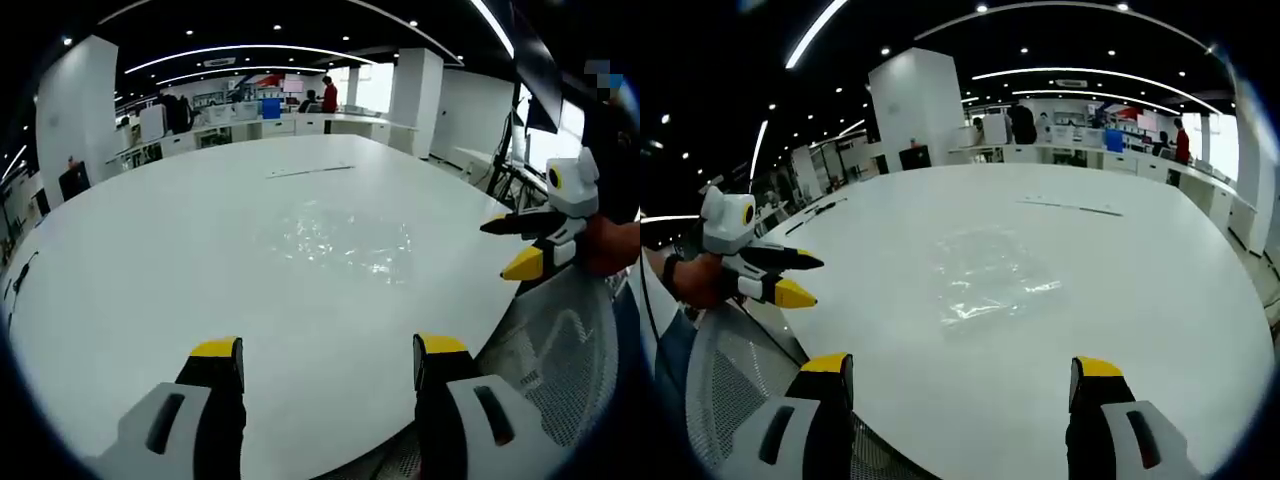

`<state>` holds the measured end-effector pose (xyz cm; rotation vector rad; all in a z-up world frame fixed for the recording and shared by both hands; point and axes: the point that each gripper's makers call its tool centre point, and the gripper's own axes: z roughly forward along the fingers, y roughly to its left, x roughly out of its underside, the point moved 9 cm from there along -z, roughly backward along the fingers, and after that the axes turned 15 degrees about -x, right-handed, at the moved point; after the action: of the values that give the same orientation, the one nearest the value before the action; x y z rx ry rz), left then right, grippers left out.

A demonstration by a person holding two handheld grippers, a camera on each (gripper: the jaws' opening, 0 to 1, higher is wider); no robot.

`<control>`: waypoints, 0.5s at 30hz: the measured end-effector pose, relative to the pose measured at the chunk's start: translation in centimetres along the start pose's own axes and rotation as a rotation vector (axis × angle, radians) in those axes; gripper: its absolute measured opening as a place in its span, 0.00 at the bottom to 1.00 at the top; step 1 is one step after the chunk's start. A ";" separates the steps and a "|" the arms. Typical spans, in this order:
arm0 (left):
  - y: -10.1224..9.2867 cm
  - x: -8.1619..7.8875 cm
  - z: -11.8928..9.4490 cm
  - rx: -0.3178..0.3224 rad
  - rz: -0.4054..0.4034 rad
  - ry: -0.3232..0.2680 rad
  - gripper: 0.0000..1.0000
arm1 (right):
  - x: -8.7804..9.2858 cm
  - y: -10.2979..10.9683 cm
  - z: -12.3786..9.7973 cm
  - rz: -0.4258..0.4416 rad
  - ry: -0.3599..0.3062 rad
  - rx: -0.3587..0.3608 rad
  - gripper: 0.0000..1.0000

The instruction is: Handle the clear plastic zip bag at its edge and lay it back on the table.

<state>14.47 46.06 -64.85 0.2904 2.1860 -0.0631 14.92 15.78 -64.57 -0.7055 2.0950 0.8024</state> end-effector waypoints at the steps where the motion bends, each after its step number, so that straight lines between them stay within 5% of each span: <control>1: 0.0 0.0 0.0 -0.001 -0.002 -0.001 0.68 | 0.0 0.0 0.0 0.001 0.000 0.001 0.89; 15: 0.2 -0.2 -0.1 -0.001 -0.011 -0.013 0.68 | 0.0 0.3 0.0 0.001 0.012 -0.008 0.89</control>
<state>14.53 46.22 -64.66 0.2768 2.1746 -0.0693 14.77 15.97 -64.46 -0.7153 2.1036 0.8100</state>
